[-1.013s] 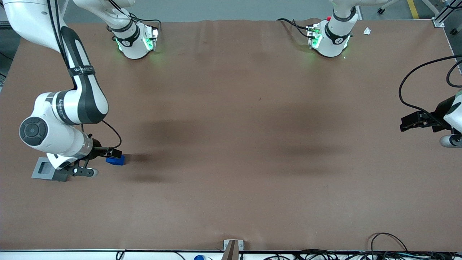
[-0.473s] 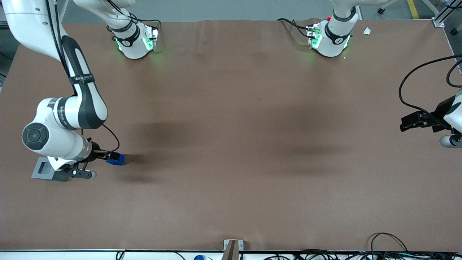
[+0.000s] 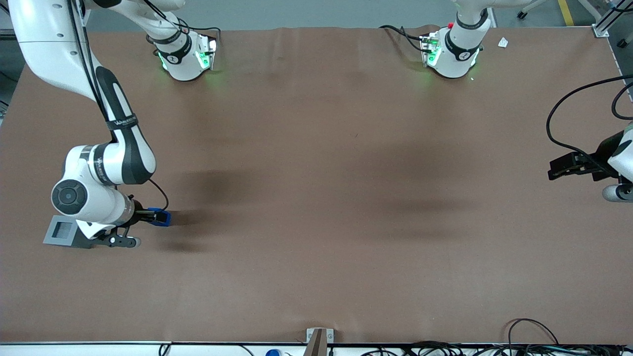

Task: Insert blue part into gray base with right arm
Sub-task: 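Move the open right gripper down over the blue block, then close the right gripper on the blue block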

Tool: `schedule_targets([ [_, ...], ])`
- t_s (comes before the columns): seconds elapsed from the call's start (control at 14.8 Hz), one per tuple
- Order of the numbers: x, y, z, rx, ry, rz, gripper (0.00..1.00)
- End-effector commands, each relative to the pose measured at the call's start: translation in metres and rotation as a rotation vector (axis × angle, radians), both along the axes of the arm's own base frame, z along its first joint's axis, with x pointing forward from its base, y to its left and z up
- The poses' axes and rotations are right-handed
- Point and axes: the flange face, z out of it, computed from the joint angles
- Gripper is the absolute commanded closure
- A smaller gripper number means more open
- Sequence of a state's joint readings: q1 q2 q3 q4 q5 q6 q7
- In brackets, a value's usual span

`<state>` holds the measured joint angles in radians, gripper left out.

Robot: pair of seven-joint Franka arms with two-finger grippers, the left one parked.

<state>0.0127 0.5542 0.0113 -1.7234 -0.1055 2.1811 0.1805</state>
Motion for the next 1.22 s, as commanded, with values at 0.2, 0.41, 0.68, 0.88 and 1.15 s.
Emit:
schedule_targets([
  [0.2, -0.026, -0.015, -0.021, 0.010, -0.034, 0.062, 0.00],
  [0.41, -0.035, -0.016, -0.024, 0.018, -0.080, 0.056, 0.00],
  [0.68, -0.038, -0.013, -0.012, 0.015, -0.061, 0.048, 0.00],
  [0.88, -0.037, -0.012, -0.011, 0.023, -0.069, 0.043, 0.02],
  [1.15, -0.036, -0.010, -0.011, 0.062, -0.083, 0.016, 0.03],
])
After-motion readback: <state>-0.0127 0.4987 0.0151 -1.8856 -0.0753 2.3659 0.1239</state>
